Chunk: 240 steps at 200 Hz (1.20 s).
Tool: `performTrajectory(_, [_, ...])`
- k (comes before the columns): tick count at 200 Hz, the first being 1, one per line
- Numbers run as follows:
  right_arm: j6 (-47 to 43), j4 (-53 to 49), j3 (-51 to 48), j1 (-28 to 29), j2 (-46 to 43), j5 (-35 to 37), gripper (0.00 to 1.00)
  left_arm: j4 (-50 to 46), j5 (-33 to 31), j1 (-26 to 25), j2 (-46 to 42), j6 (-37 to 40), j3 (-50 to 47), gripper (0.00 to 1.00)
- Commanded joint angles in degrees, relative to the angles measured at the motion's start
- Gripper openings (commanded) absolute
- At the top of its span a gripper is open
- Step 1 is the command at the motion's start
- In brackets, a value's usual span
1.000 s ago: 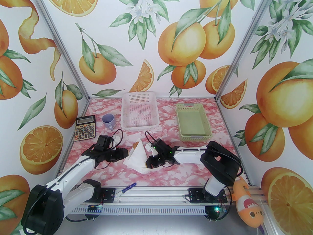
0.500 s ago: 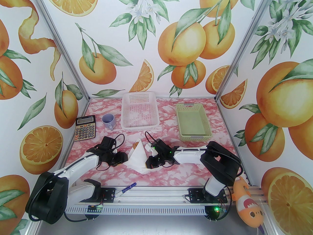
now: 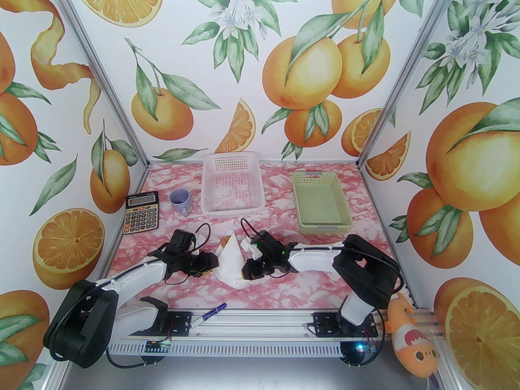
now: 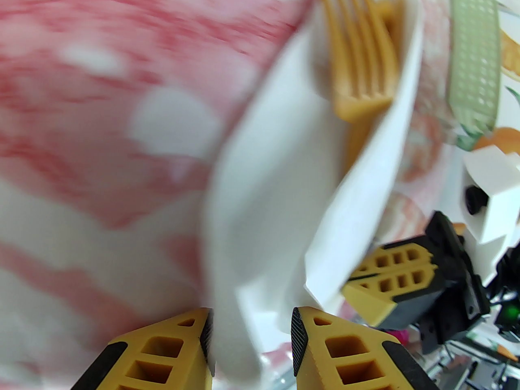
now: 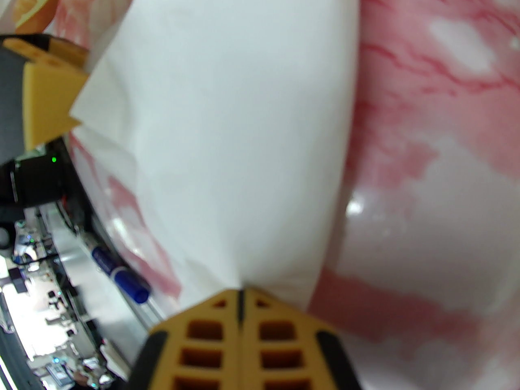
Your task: Place the utensils on the paper napkin and roll it up
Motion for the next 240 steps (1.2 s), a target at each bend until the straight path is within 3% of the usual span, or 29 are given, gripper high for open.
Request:
performTrajectory(1, [-0.9, -5.9, -1.0, 0.7, 2.4, 3.5, 0.0, 4.8, 2.1, 0.5, 0.9, -1.2, 0.0, 0.37])
performTrajectory(53, [-1.0, -6.0, -1.0, 0.6, 2.5, 3.6, 0.0, 0.5, -0.6, 1.6, -1.3, 0.3, 0.2, 0.31])
performTrajectory(94, [-1.0, -6.2, -0.9, 0.7, 2.7, 3.7, 0.0, -4.7, -0.8, 1.9, -5.6, 1.4, 0.2, 0.18])
performTrajectory(135, [-1.1, -7.1, -0.4, 0.6, 3.1, 4.1, 0.0, -5.4, 2.1, 2.0, -7.0, 1.5, 0.3, 0.0])
performTrajectory(185, [-1.5, -8.2, 0.0, 0.7, 3.5, 4.2, 0.0, -1.0, 6.0, 1.9, -6.3, -0.6, 1.5, 0.0])
performTrajectory(240, [-2.3, -9.5, 0.9, 1.0, 3.9, 4.4, 0.0, 5.7, 7.4, 1.2, 0.7, -4.5, 4.7, 0.0])
